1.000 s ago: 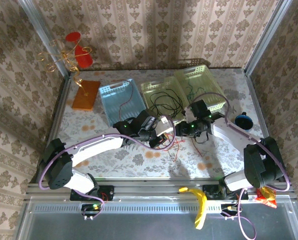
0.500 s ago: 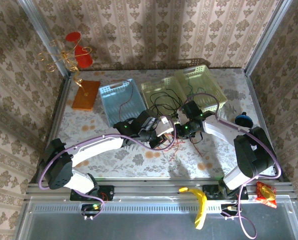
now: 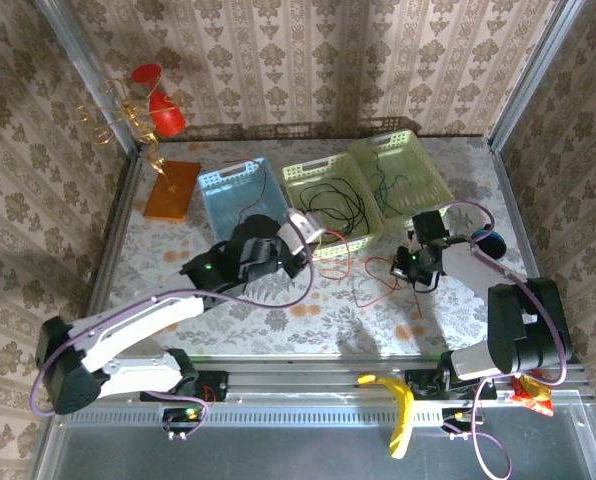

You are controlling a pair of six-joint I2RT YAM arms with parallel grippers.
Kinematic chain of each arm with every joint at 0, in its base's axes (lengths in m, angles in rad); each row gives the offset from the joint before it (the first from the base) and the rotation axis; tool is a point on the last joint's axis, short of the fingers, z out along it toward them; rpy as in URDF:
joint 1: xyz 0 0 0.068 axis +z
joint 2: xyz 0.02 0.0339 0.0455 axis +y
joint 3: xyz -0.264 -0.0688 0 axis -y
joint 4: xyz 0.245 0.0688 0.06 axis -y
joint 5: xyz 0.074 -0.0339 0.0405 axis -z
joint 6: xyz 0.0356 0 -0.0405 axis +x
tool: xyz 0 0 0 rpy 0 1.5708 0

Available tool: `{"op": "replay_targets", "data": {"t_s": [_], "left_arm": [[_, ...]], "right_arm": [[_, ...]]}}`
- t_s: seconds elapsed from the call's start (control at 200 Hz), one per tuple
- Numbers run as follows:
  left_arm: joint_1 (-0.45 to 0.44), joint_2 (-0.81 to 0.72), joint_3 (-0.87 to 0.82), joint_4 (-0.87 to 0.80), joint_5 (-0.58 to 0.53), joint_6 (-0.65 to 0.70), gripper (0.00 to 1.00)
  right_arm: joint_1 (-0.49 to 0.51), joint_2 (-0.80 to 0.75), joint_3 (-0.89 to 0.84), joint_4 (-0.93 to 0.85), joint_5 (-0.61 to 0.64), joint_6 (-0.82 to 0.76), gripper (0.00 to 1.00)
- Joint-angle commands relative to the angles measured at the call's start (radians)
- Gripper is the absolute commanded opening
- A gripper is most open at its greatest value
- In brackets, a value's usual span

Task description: Untangle the cables

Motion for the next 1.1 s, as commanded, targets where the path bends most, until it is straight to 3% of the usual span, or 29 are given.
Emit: {"op": "replay_targets", "data": {"t_s": [0.0,0.2,0.43,0.625,0.835,0.89,0.955,1.015,1.095], "left_arm": [[0.034,-0.065,0.101,0.098,-0.057,0.028,0.0],[0.185,-0.104,0.218,0.096,-0.032,-0.069,0.0],[0.38,-0.057,0.239,-0.019,-0.117,-0.179,0.0],[0.522,0.024,0.119,0.018,-0.031,-0.301,0.0],[0.607,0.159,-0.026,0.137,0.002,-0.343,0.0],[0.614,0.192,-0.037,0.148,0.003,-0.346,0.15],[0.613,0.207,-0.038,0.142,-0.036,-0.358,0.51],[0.608,0.195,-0.038,0.134,-0.097,-0.379,0.75],[0.587,0.167,-0.039,0.131,-0.178,-0.373,0.9]], "right_arm": [[-0.011,-0.024,-0.019,-0.007,0.028,0.045,0.0],[-0.013,-0.028,-0.021,0.0,0.022,0.044,0.0],[-0.012,-0.078,-0.009,0.02,-0.05,0.023,0.0],[-0.009,-0.158,-0.013,0.019,-0.056,0.001,0.0],[-0.006,-0.228,-0.007,-0.014,-0.047,-0.025,0.0],[-0.004,-0.242,-0.005,-0.019,-0.05,-0.034,0.0],[0.001,-0.26,-0.003,-0.028,-0.045,-0.045,0.0],[0.003,-0.279,-0.003,-0.036,-0.035,-0.05,0.0],[0.008,-0.308,-0.006,-0.037,-0.019,-0.049,0.0]]}}
